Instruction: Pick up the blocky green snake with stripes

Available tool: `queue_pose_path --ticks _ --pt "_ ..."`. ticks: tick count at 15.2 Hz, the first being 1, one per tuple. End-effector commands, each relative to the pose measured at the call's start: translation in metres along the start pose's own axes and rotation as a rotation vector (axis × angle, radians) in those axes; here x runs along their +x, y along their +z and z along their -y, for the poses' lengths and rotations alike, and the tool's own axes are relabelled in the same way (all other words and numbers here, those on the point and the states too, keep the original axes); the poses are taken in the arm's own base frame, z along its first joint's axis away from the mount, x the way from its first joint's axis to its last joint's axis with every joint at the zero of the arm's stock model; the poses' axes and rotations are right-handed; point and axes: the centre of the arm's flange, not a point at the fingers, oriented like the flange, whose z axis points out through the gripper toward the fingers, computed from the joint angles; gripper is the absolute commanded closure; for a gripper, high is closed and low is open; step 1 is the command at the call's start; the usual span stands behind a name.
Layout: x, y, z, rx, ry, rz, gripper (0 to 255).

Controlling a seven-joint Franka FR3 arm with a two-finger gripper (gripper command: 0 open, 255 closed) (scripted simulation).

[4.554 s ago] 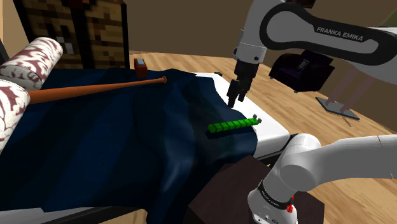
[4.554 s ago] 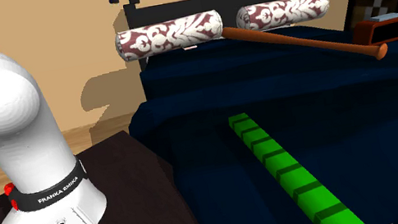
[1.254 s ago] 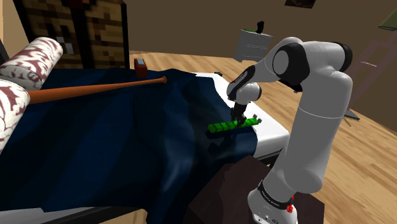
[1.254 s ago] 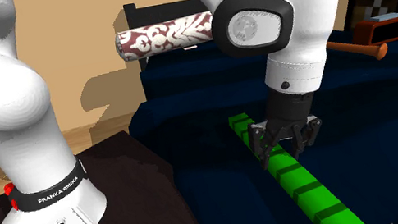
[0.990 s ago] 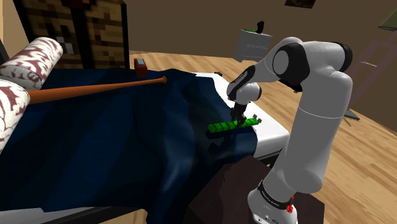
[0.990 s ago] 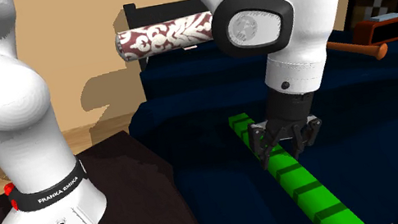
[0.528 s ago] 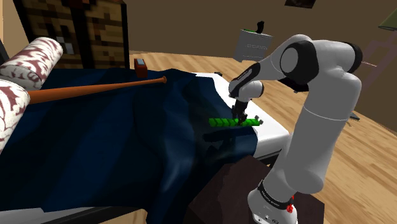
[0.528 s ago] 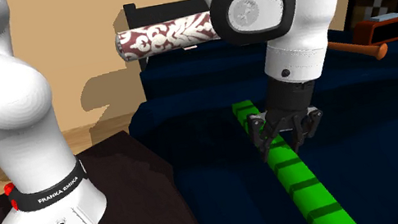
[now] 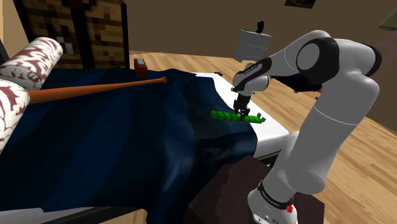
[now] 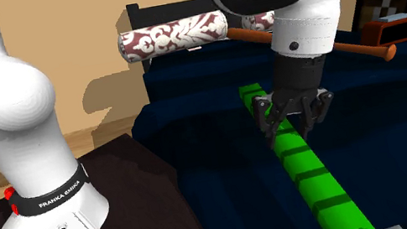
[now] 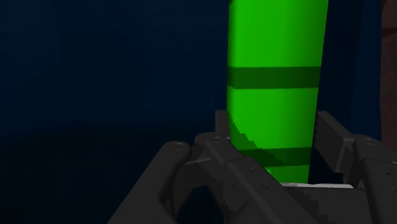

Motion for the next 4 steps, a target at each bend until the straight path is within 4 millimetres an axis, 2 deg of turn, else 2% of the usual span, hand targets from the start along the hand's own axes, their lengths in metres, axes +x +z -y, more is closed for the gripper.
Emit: queue_pose_path --ticks 1,4 --pt "0.0004 -0.0102 0.0011 0.000 0.000 0.001 255" --pt "0.0003 -0.0162 0.0018 0.000 0.000 0.001 255"
